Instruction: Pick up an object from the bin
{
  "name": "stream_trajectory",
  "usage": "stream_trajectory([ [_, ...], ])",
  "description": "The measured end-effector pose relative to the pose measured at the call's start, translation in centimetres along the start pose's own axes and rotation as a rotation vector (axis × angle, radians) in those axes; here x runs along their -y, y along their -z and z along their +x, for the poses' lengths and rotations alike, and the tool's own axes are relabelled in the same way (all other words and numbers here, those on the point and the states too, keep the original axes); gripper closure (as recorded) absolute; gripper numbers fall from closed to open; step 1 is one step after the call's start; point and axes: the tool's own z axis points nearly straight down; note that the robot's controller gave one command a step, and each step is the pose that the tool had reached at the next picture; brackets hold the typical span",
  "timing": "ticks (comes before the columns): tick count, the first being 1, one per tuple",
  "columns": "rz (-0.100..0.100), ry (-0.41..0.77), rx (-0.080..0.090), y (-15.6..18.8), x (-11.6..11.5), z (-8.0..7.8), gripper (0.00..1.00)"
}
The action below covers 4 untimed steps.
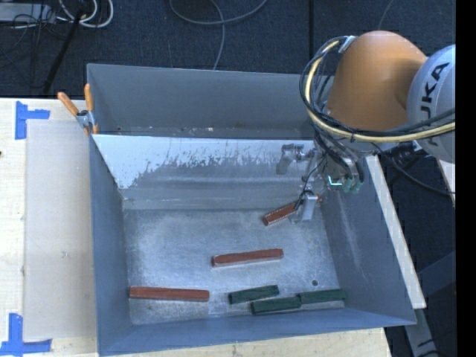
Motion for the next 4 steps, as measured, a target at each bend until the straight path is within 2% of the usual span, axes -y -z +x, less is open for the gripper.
stream_trajectory([
  [1, 0.000, 0.098, 0.000, -17.9, -6.1, 6.2, 0.00],
  [2, 0.000, 0.129, 0.011, -14.3, -7.7, 4.9, 0.00],
  [3, 0.001, 0.058, 0.008, -14.5, -6.3, 4.3, 0.00],
  [4, 0.000, -0.019, 0.005, -17.6, -6.3, 4.0, 0.00],
])
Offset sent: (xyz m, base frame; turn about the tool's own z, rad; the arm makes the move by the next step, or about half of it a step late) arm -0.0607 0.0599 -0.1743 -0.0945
